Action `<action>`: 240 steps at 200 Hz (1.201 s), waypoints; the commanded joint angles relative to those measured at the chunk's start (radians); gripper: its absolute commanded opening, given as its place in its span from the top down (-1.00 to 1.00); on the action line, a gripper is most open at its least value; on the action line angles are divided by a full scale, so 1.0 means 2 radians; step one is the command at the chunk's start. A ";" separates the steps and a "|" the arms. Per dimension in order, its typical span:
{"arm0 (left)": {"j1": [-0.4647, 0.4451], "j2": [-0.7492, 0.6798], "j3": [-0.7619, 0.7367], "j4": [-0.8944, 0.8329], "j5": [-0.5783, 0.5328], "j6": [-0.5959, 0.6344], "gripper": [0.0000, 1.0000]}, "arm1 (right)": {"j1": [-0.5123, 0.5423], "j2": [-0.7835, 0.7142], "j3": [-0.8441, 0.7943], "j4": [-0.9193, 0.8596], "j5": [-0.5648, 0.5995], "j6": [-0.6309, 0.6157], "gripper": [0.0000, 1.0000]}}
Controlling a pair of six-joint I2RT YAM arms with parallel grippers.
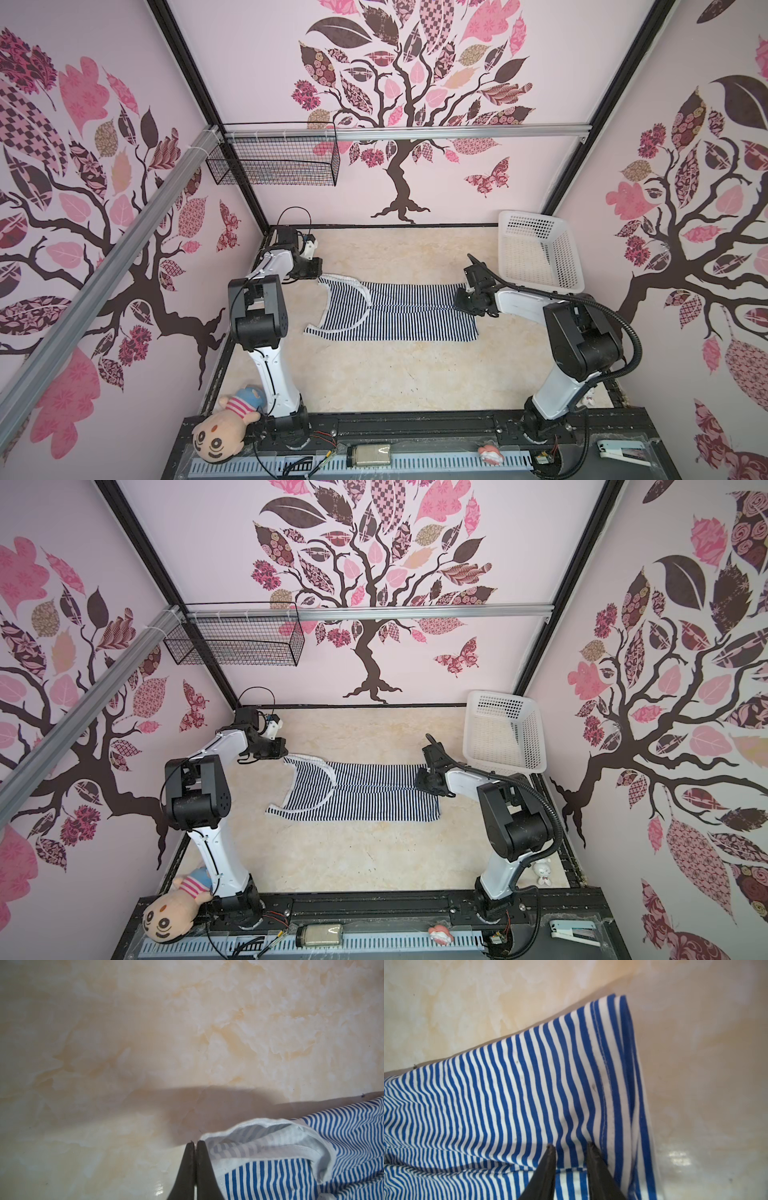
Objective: Fold and stack the tank tops
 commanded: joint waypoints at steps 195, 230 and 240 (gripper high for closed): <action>0.034 -0.037 -0.079 0.046 -0.075 -0.048 0.89 | -0.014 0.035 0.003 -0.052 0.019 0.011 0.45; 0.038 -0.039 -0.076 0.044 -0.046 -0.041 0.58 | -0.016 0.037 0.001 -0.052 0.019 0.011 0.44; 0.037 -0.038 -0.072 0.042 -0.036 -0.043 0.49 | -0.017 0.038 0.002 -0.053 0.019 0.011 0.44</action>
